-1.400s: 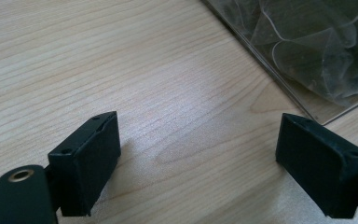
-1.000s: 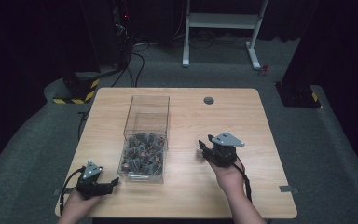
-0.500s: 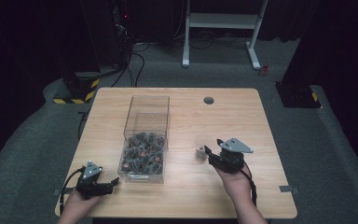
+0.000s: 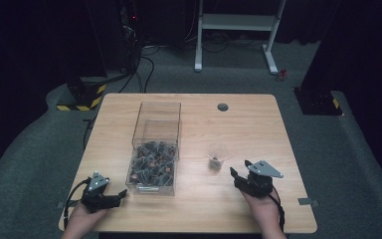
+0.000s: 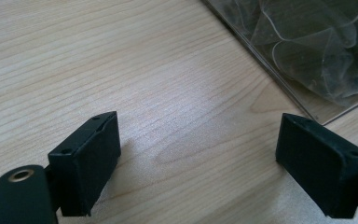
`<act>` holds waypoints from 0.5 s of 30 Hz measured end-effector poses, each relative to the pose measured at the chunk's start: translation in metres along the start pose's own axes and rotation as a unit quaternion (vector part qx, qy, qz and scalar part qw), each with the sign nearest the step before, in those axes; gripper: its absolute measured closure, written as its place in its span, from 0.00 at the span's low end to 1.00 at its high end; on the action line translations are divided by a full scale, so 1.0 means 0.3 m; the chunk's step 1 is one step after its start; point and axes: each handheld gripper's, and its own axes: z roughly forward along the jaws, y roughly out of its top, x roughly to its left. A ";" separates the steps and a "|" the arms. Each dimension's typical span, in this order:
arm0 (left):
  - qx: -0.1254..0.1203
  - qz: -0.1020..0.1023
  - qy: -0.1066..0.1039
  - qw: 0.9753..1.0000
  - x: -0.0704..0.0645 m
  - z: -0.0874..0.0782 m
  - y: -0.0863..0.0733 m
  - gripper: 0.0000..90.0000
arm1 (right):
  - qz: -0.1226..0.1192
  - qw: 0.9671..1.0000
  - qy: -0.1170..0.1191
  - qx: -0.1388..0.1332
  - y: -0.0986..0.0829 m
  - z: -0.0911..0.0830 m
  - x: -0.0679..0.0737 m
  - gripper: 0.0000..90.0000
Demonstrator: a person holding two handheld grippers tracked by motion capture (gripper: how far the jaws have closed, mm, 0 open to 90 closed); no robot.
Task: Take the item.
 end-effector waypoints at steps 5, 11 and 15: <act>0.000 0.000 0.000 1.000 0.000 0.000 0.000 0.16 | 0.010 1.000 -0.006 0.016 -0.063 -0.008 -0.019 0.41; 0.001 0.000 0.000 1.000 0.000 0.000 0.000 0.16 | 0.013 0.999 -0.018 0.043 -0.136 -0.016 -0.037 0.39; 0.001 0.000 0.000 1.000 0.000 0.000 0.000 0.16 | 0.010 0.998 -0.024 0.060 -0.166 -0.017 -0.046 0.38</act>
